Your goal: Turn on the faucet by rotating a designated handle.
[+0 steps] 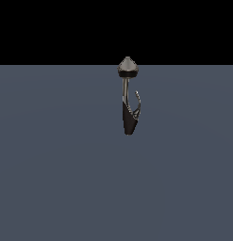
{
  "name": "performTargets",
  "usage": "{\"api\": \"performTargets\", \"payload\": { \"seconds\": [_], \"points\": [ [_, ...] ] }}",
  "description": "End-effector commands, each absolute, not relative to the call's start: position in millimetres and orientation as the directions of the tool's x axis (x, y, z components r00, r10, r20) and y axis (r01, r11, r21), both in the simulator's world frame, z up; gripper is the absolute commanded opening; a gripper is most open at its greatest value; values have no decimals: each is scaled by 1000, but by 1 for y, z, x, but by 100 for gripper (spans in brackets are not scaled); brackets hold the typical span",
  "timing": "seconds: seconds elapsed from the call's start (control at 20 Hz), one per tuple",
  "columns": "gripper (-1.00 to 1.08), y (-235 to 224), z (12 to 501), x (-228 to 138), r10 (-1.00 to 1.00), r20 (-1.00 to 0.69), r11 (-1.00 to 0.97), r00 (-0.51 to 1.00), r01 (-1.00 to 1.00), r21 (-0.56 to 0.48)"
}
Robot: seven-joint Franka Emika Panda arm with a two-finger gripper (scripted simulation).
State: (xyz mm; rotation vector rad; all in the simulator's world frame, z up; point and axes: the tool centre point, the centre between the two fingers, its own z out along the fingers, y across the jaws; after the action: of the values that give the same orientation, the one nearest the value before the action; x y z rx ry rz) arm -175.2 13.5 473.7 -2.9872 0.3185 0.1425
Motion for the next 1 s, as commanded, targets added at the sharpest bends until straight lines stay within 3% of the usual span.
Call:
{"api": "performTargets", "payload": {
  "seconds": [0.0,0.5,0.95],
  "points": [
    [-100,14,466,-157,-260,-138,-948,956,-280,-154],
    [-100,6,426,-83,-474,-280,-809,835,-538,-237],
    [-100,-11,374,-20,-626,-424,-615,655,-749,-248]
  ]
}}
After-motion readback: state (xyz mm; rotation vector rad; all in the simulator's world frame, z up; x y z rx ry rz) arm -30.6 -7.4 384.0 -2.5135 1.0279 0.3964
